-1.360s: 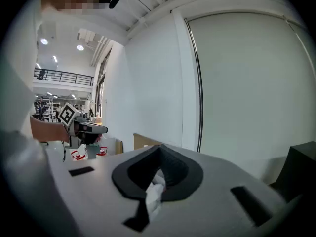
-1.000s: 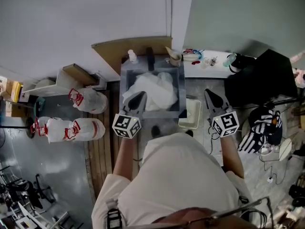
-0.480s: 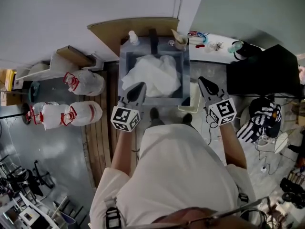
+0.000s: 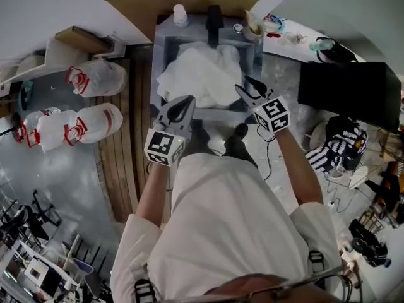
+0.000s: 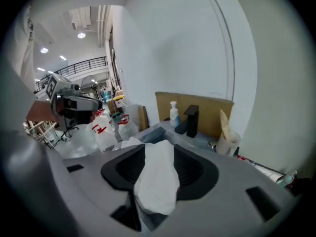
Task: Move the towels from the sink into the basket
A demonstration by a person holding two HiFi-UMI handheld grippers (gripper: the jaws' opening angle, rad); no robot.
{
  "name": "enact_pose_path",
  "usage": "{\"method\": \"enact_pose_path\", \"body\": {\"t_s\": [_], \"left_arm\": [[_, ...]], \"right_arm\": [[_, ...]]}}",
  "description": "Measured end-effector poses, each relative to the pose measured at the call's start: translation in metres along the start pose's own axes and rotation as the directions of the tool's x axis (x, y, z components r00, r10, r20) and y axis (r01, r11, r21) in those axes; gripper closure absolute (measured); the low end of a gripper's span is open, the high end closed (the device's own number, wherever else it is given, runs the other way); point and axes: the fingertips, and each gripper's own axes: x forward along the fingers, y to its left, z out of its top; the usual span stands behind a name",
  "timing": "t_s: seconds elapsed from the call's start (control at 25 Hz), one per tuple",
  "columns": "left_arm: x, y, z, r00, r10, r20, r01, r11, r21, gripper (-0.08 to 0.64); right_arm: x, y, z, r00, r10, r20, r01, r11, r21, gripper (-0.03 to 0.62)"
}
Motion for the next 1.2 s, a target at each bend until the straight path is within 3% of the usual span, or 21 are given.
{"method": "enact_pose_path", "body": {"t_s": [0.2,0.4,0.56,0.72,0.8,0.88,0.92,1.04,1.2], "left_arm": [[0.007,0.020,-0.031,0.999,-0.020,-0.028,0.020,1.000,0.000,0.543],[0.010,0.036,-0.051,0.998,-0.036,-0.050,0.035,0.999,-0.020,0.543],[0.012,0.051,-0.066,0.997,-0.033,-0.063,0.030,0.999,-0.042,0.543],[0.009,0.060,-0.078,0.997,-0.027,-0.074,0.021,0.997,-0.070,0.543],[0.007,0.064,-0.084,0.996,-0.022,-0.081,0.016,0.997,-0.080,0.543],[0.005,0.067,-0.090,0.996,-0.017,-0.088,0.009,0.996,-0.089,0.543],[0.005,0.068,-0.093,0.996,-0.015,-0.091,0.007,0.996,-0.091,0.543],[0.003,0.066,-0.094,0.996,-0.012,-0.094,0.004,0.996,-0.092,0.543],[0.000,0.060,-0.089,0.996,-0.017,-0.087,0.009,0.996,-0.088,0.543]], "right_arm": [[0.082,0.001,-0.053,0.985,0.051,-0.165,-0.050,0.999,0.014,0.318],[0.140,0.003,-0.092,0.952,0.087,-0.292,-0.095,0.995,-0.013,0.237],[0.176,-0.002,-0.127,0.902,0.095,-0.420,-0.128,0.990,-0.052,0.149],[0.194,-0.001,-0.155,0.846,0.081,-0.528,-0.160,0.981,-0.106,0.130],[0.199,-0.001,-0.162,0.825,0.049,-0.563,-0.165,0.974,-0.157,0.176],[0.201,-0.001,-0.165,0.816,0.017,-0.578,-0.165,0.965,-0.204,0.308],[0.201,0.000,-0.165,0.817,0.007,-0.577,-0.161,0.963,-0.217,0.344],[0.195,0.001,-0.160,0.834,-0.017,-0.551,-0.130,0.965,-0.227,0.469],[0.173,-0.009,-0.140,0.875,-0.063,-0.480,-0.045,0.977,-0.209,0.511]]}}
